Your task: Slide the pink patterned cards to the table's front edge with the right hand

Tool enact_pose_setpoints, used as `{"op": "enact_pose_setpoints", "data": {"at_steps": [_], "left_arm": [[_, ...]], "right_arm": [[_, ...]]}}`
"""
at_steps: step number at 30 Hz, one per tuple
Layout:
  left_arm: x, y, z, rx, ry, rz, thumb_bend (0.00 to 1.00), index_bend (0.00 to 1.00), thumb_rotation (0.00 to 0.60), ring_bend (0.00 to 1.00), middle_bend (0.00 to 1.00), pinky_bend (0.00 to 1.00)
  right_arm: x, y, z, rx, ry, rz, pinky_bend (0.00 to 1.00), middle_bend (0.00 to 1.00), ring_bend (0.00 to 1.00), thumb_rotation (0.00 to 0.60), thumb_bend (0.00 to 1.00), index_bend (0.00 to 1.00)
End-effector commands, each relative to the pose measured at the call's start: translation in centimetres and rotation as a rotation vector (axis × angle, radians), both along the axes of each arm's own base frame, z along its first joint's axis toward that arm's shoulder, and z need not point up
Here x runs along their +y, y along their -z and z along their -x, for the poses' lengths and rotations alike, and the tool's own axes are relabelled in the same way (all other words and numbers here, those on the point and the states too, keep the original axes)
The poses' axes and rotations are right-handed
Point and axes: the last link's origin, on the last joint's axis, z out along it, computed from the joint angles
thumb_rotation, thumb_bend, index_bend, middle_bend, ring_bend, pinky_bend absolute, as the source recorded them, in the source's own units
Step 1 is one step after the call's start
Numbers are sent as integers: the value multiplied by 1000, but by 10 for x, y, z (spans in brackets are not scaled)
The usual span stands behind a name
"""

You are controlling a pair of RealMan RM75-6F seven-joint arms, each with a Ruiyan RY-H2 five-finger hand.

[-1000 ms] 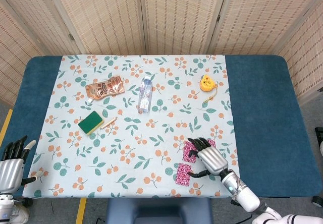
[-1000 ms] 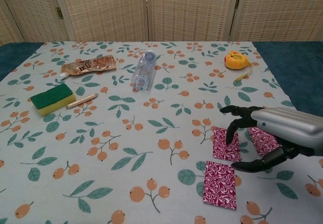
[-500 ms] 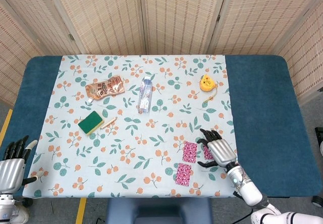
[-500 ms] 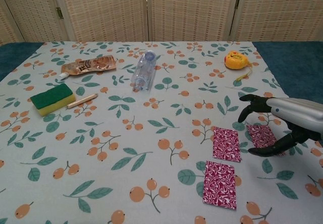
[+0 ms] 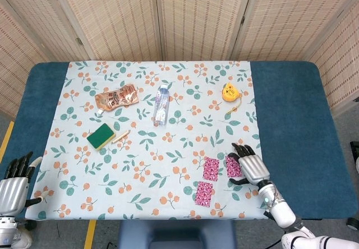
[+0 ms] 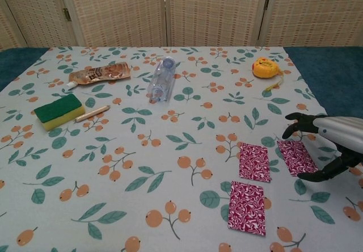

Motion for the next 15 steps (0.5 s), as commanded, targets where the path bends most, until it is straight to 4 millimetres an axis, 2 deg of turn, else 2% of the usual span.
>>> {"op": "enact_pose_setpoints", "data": {"at_steps": [1, 15], "left_arm": [[0, 0, 0, -1, -2, 1, 212, 167, 600, 36, 0, 0], [-1, 0, 1, -11, -6, 7, 212, 167, 600, 36, 0, 0]], "right_arm": [[-1, 1, 3, 21, -6, 4, 0, 16, 0, 435, 255, 202], [-6, 3, 10, 43, -8, 3, 0, 16, 0, 435, 254, 197]]}}
